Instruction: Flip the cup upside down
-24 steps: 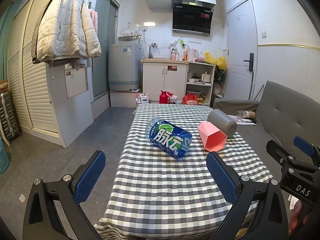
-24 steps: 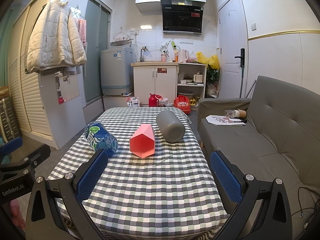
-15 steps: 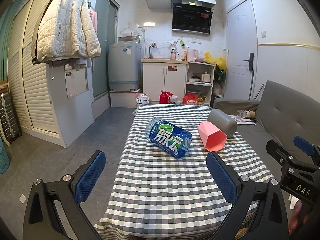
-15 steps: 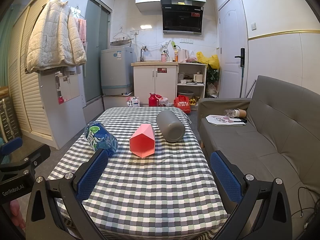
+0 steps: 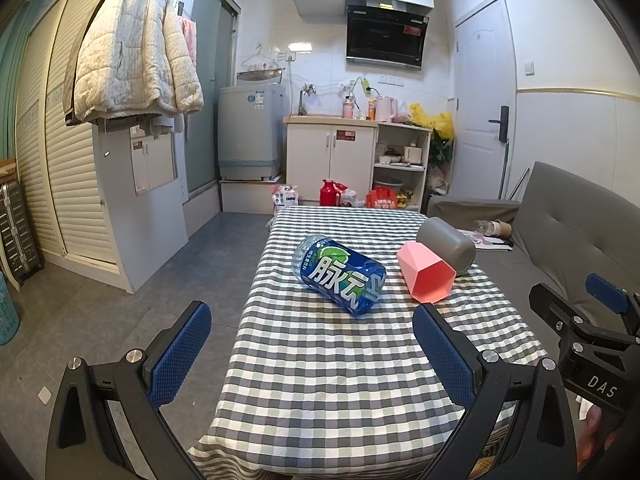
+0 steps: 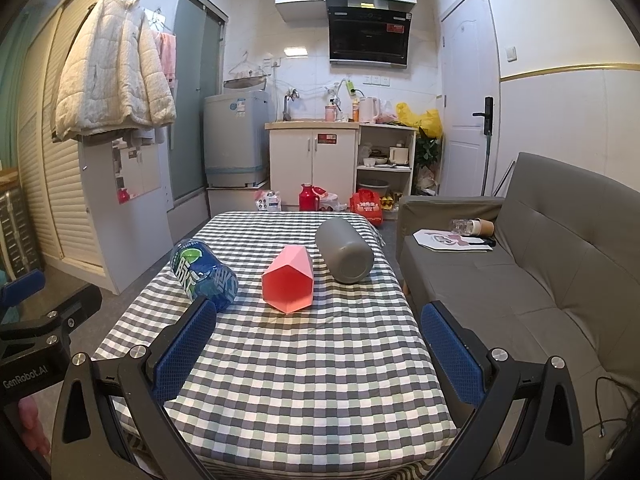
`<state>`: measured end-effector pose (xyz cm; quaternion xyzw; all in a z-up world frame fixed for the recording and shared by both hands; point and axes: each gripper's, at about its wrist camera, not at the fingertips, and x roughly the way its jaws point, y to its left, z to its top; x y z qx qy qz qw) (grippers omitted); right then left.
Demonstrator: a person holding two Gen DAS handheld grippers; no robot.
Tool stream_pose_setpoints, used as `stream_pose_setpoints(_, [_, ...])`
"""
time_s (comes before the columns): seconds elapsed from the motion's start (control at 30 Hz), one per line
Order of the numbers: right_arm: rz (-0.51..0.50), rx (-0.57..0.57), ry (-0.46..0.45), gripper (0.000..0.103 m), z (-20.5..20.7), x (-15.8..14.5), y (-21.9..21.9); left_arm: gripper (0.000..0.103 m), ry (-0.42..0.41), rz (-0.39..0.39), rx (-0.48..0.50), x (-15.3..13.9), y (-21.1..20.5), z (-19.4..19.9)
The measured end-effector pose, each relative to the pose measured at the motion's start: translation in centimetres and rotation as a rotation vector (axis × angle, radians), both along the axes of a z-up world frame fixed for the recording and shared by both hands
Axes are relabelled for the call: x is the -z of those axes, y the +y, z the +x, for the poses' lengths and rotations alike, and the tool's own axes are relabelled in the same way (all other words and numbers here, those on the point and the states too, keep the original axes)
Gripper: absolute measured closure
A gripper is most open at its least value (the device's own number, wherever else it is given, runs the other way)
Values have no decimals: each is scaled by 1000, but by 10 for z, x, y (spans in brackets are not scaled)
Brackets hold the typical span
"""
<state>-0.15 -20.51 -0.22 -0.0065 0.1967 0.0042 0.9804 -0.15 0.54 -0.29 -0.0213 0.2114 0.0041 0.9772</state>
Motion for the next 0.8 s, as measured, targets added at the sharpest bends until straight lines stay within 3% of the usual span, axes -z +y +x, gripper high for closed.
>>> stream_pose_setpoints(0.47, [-31, -20, 32, 0, 7, 0, 16, 0, 23, -22, -21, 13, 21, 6])
stream_pose_setpoints(0.8, [-55, -125, 65, 0, 36, -9, 26, 0, 162, -64, -71, 6, 44, 48])
